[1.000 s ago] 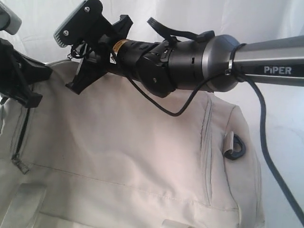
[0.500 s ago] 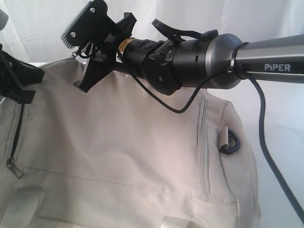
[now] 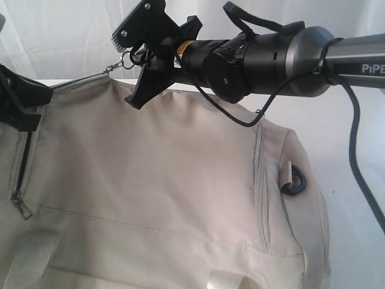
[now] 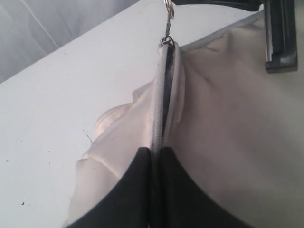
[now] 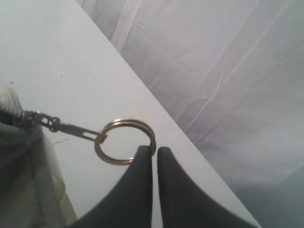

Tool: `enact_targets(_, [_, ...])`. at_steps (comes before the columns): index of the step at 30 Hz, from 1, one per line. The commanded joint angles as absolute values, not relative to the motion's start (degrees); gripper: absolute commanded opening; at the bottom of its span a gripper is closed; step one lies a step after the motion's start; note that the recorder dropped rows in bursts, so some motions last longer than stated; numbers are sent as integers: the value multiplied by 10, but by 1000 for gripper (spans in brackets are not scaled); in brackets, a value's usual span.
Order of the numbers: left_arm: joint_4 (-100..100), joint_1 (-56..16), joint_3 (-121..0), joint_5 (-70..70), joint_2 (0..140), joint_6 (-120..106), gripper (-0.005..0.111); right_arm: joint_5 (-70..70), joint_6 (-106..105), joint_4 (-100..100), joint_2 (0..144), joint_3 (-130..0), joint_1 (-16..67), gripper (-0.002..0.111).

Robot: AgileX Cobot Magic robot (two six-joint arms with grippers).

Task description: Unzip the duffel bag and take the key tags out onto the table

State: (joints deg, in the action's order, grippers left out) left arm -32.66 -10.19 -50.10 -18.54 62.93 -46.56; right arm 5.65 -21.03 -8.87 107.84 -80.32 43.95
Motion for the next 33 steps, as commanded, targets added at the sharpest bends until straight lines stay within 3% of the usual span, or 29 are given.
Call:
enact_targets(1, [-278, -93, -497, -220, 606, -458, 0, 41, -196, -47, 1069, -808, 386, 0])
enact_targets(8, [-281, -93, -497, -219, 606, -460, 2, 70, -187, -47, 1068, -808, 424, 0])
enact_targets(12, [-282, -93, -497, -221, 606, -463, 22, 71, -188, -47, 1062, -808, 447, 0])
enact_targets(16, [-284, -93, -497, -221, 606, -463, 50, 89, -188, -50, 1048, -808, 465, 0])
enact_targets(18, [-295, -93, -497, -221, 606, -463, 57, 100, -188, -50, 1039, -808, 473, 0])
enact_targets(24, [-393, -93, -497, -218, 606, -528, 57, 110, -188, -50, 1033, -808, 493, 0])
enact_targets(33, [-653, -93, -497, -226, 628, -821, 52, 110, -189, -50, 1034, -808, 529, 0])
